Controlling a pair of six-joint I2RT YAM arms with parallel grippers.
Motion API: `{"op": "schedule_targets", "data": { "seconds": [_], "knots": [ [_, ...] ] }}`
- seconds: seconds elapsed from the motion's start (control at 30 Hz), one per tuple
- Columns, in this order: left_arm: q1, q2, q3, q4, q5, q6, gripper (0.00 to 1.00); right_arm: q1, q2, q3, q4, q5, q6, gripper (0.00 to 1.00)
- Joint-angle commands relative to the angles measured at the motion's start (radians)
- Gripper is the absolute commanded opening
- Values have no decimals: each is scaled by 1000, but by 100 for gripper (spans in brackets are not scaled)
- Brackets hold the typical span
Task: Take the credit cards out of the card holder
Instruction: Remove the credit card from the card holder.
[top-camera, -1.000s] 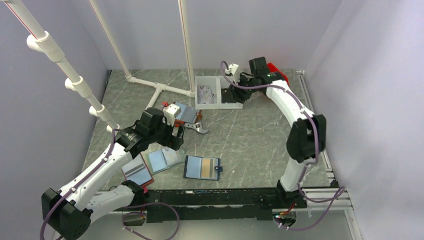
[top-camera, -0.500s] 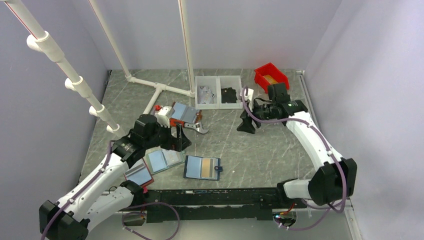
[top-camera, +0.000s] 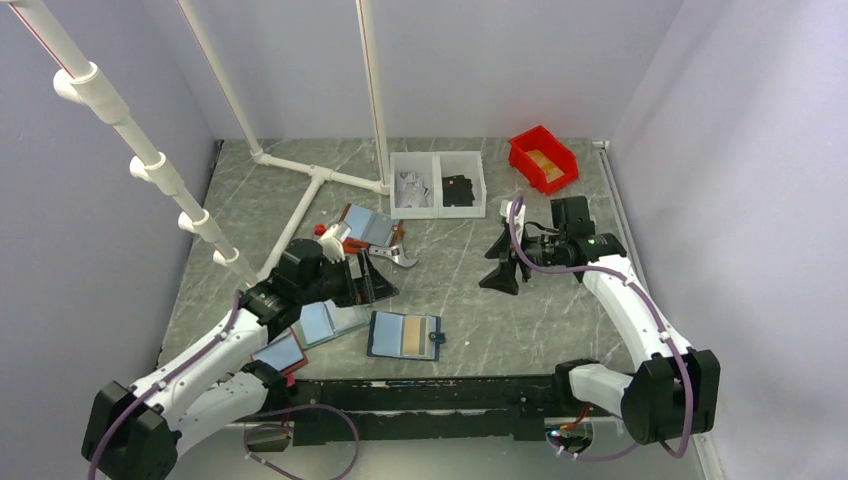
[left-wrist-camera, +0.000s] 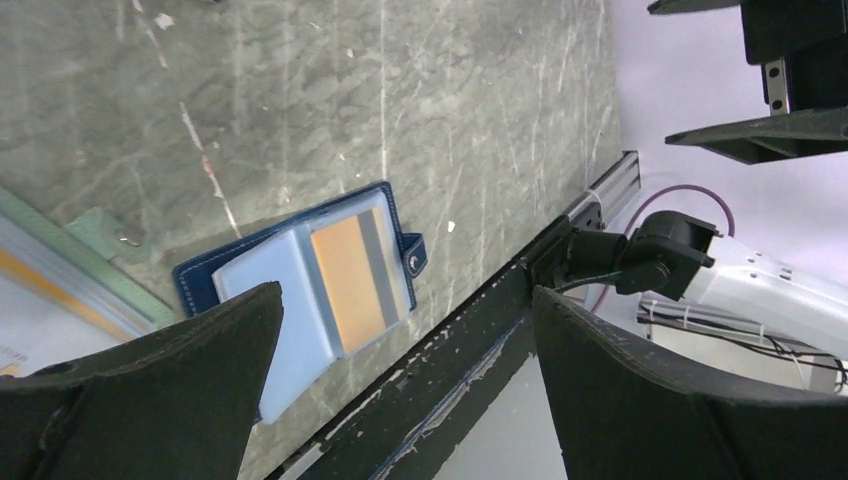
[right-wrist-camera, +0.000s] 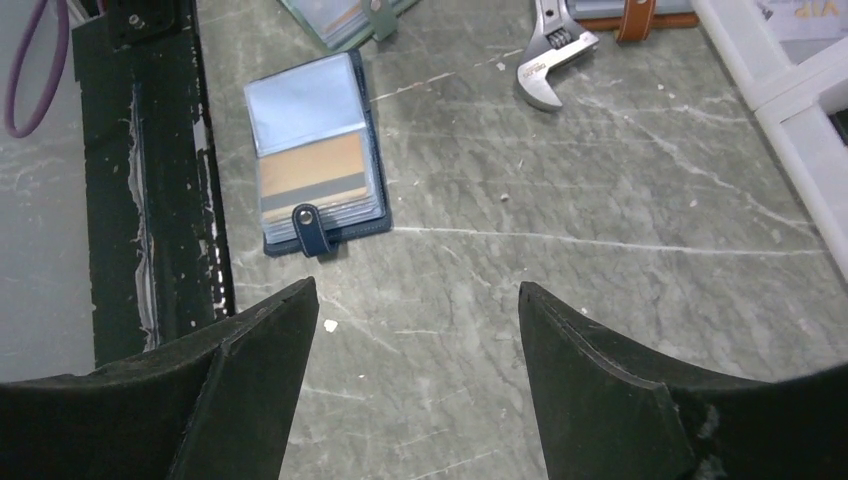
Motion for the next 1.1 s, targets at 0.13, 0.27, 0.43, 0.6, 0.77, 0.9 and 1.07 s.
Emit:
{"op": "schedule_targets", "data": {
  "seconds": [0.13,0.27,0.43,0.6,0.77,0.9,1.07],
  "knots": [
    [-165,69,47,13,-167,-23,99,-10,-6,9,78,-64,28,79],
    [-260,109,79,10,-238,-20,97,-11,-6,5,82,-68,31,80],
    [-356,153,119,-4,-336,-22,97,-11,0,3,81,-70,31,80],
    [-423,181,137,-17,-408,-31,96,-11,4,5,76,-73,28,80],
    [-489,202,153,-35,-513,-26,96,-11,6,4,78,-77,31,80],
    [-513,250,171,-40,-545,-27,94,-11,17,10,71,-81,29,80],
    [-543,332,212,-82,-612,-57,87,-12,20,10,67,-83,28,80]
  ]
}}
